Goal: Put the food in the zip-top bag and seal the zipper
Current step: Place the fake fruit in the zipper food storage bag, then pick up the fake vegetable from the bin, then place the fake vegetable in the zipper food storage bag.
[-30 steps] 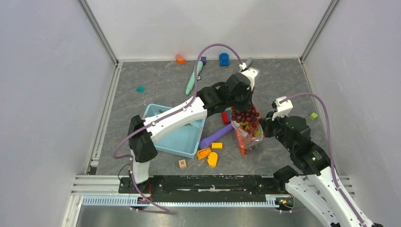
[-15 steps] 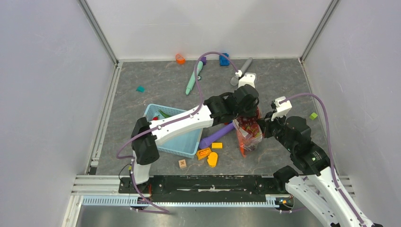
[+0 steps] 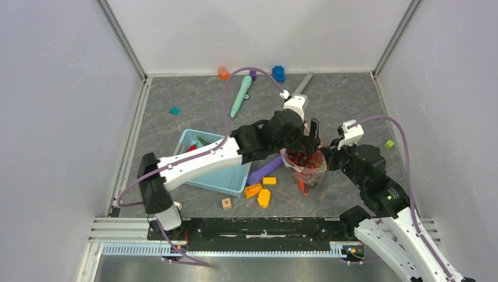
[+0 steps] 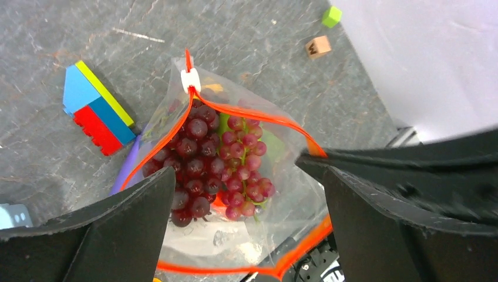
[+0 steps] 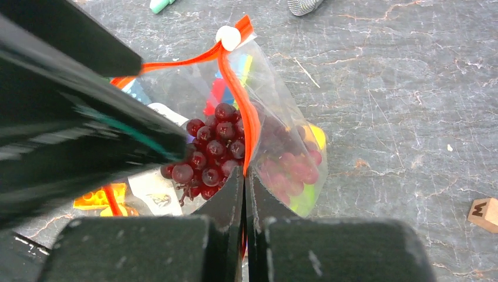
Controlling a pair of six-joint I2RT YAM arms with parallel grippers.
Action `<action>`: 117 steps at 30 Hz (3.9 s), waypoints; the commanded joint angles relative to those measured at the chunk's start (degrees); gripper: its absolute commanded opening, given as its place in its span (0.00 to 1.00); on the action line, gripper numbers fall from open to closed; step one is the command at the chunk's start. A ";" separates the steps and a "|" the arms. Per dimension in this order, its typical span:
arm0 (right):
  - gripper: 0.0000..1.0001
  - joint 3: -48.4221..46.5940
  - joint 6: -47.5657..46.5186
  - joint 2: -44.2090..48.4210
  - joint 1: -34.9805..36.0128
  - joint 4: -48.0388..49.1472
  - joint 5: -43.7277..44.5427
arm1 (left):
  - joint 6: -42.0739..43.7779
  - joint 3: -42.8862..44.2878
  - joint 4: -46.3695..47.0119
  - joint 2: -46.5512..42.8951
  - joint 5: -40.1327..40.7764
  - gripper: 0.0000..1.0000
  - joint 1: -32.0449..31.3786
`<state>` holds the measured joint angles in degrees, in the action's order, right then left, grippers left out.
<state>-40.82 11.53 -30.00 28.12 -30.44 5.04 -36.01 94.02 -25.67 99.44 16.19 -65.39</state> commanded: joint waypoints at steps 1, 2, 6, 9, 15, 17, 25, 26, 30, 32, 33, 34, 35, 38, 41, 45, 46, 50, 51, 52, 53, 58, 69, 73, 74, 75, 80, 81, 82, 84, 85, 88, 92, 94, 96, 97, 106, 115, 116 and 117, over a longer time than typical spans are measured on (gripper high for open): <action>0.00 0.06 -0.13 0.13 0.27 1.70 1.79 | 5.64 -2.91 3.28 -8.44 -1.10 1.00 -0.21; 0.00 -0.04 -0.19 0.14 0.27 1.57 1.80 | 6.16 -3.68 2.48 -9.75 -0.23 1.00 -0.18; 0.00 0.19 -0.31 0.36 0.27 1.34 2.48 | 5.00 -9.05 -3.47 -16.45 11.01 1.00 -0.14; 0.00 0.56 -0.31 0.62 0.27 1.34 2.99 | 0.08 -15.43 -9.44 -22.60 20.58 1.00 0.72; 0.00 0.98 -0.30 -0.36 0.27 1.60 3.51 | -15.49 -31.91 -16.72 -34.44 23.37 1.00 11.83; 0.00 0.97 -0.30 -0.70 0.26 1.51 3.62 | -20.68 -37.34 -16.60 -37.77 22.96 1.00 16.74; 0.00 0.65 -0.14 -0.99 0.27 1.22 4.94 | -25.22 -52.32 -4.00 -44.96 24.33 1.00 29.61; 0.00 0.57 -0.13 -0.92 0.29 1.03 5.10 | -24.82 -53.94 -0.48 -45.29 25.42 1.00 30.14; 0.00 0.40 -0.12 -1.21 0.26 0.99 5.91 | -20.78 -60.21 11.43 -44.14 25.66 1.00 32.76; 0.00 0.39 -0.05 -1.58 0.27 0.94 6.54 | -20.87 -61.75 14.55 -42.33 25.14 0.97 34.29; 0.00 0.45 0.06 -1.64 0.27 0.99 6.55 | -21.04 -62.57 16.56 -41.18 24.99 0.94 35.13; 0.00 0.49 0.00 -1.67 0.27 0.92 6.43 | -21.45 -63.26 18.32 -39.93 24.68 0.88 36.17; 0.00 0.48 0.00 -1.70 0.29 0.86 6.38 | -21.12 -63.82 19.96 -38.97 23.60 0.85 37.06; 0.00 0.56 0.00 -1.61 0.27 0.72 7.44 | -17.14 -64.18 26.79 -34.82 18.50 0.80 40.74; 0.00 0.33 0.32 -1.69 0.30 0.73 7.89 | -15.53 -62.44 29.37 -29.06 14.37 0.73 44.09; 0.00 -0.05 0.23 -1.39 0.27 0.73 7.67 | -14.25 -61.23 32.70 -23.39 10.60 0.69 47.14; 0.00 0.01 0.25 -1.38 0.27 0.73 7.94 | -13.89 -61.30 34.16 -22.35 9.05 0.68 47.67; 0.00 0.21 0.41 -1.46 0.27 0.67 7.93 | -13.47 -61.86 38.56 -18.96 6.73 0.66 48.33; 0.00 0.13 0.34 -1.53 0.22 0.64 7.92 | -13.40 -61.83 38.97 -18.27 6.51 0.64 48.44; 0.00 0.04 0.28 -1.51 0.26 0.56 8.17 | -13.25 -61.75 39.50 -17.70 6.28 0.62 48.50; 0.00 -0.05 0.26 -1.62 0.27 0.48 8.39 | -13.14 -61.73 40.05 -17.11 6.08 0.60 48.55; 0.00 0.04 0.39 -1.65 0.26 0.44 8.50 | -12.99 -61.76 40.74 -16.26 5.83 0.44 48.68; 0.00 0.11 0.60 -1.65 0.26 0.46 8.35 | -9.16 -63.21 36.28 -25.75 5.74 0.06 48.60; 0.00 0.22 0.77 -1.15 0.25 0.46 8.06 | -8.51 -63.41 31.21 -32.52 4.24 0.02 48.51; 0.00 0.20 0.73 -0.91 0.23 0.47 7.93 | -8.58 -63.31 29.30 -34.31 4.21 0.02 48.49; 0.00 0.15 0.64 -0.82 0.27 0.47 7.97 | -8.75 -63.21 27.60 -35.87 4.30 0.02 48.51; 0.00 -0.22 0.44 -0.22 0.27 0.47 7.79 | -8.63 -63.25 20.90 -45.61 3.18 0.02 47.99; 0.00 -0.23 0.40 -0.23 0.26 0.40 7.79 | -7.86 -62.70 19.96 -47.70 2.63 0.02 47.79; 0.00 -0.23 0.33 -0.32 0.26 0.46 7.80 | -7.40 -61.91 18.82 -49.41 2.05 0.02 47.57; 0.00 -0.07 0.34 -0.58 0.27 0.55 7.65 | -6.37 -60.69 18.44 -53.06 -0.08 0.02 46.78; 0.00 -0.05 0.40 -0.75 0.32 0.51 7.42 | -6.07 -59.98 18.52 -54.20 -0.73 0.02 46.04; 0.00 0.02 0.52 -0.78 0.27 0.63 7.07 | -4.39 -56.97 19.57 -56.27 -4.57 0.02 41.98; 0.00 0.04 0.88 -0.60 0.20 0.58 6.64 | -0.66 -53.26 24.10 -54.31 -5.81 0.02 29.59; 0.00 0.12 1.28 -0.28 0.26 0.64 6.56 | 2.14 -50.03 25.01 -51.13 -2.46 0.02 22.66; 0.00 0.21 1.61 -0.11 0.27 0.59 6.38 | 5.11 -46.35 25.38 -47.21 -0.61 0.02 17.36; 0.00 0.21 1.79 0.01 0.26 0.64 6.11 | 6.08 -44.84 27.03 -45.37 -0.34 0.02 15.54; 0.00 1.16 3.49 1.09 0.25 1.24 3.77 | 15.60 -31.77 32.96 -28.75 5.08 0.02 1.58; 0.00 1.78 3.43 0.87 0.25 1.69 0.61 | 21.51 -25.12 39.64 -19.04 17.05 0.02 -1.57; 0.00 1.87 3.54 0.91 0.27 1.67 0.47 | 21.57 -24.57 39.92 -18.27 18.30 0.02 -1.59; 0.00 1.97 3.61 0.96 0.26 1.70 0.43 | 22.00 -24.42 40.54 -17.62 19.69 0.02 -1.63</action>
<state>-39.53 14.66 -29.30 28.12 -30.41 7.07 -18.59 65.78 8.80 79.94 27.14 -66.78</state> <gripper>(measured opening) 0.010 0.230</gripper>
